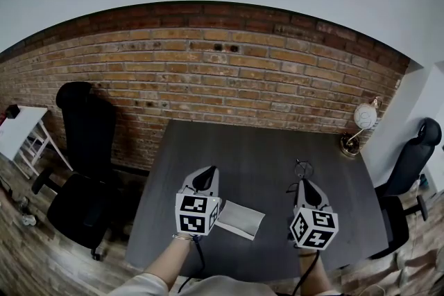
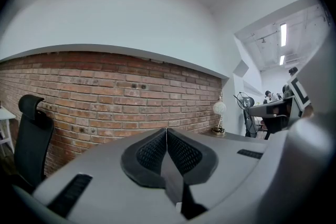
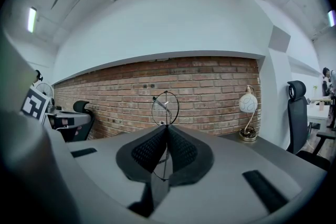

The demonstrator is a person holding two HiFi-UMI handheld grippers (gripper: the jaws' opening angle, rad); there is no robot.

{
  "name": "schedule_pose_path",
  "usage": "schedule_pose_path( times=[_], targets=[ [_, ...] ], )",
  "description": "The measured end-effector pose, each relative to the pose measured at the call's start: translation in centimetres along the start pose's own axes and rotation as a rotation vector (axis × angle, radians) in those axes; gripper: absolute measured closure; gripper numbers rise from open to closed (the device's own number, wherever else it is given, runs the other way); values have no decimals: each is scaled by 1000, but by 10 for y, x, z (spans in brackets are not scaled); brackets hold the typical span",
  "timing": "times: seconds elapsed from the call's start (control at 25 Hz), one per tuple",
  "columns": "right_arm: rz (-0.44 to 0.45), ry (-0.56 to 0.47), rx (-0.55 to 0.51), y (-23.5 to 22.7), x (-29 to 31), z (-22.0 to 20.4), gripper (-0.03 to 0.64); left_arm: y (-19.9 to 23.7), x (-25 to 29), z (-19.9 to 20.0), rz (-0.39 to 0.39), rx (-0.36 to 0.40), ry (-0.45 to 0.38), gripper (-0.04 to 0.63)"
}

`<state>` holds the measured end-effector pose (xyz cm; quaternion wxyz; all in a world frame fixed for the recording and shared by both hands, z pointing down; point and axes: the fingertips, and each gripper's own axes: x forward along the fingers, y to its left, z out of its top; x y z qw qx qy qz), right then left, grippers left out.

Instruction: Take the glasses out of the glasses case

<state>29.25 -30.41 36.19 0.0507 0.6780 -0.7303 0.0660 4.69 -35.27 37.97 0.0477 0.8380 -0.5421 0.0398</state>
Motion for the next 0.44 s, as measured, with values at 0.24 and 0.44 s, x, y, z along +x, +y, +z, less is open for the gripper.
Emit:
schedule_pose_path(
  times=[0.24,0.44],
  targets=[
    [-2,2,4,-6,1,0,578,-4,4,-2,0,-7,2,574],
    [-5,1,8,-9,1,0,578,-7,5,-4,-2,-10,6,574]
  ],
)
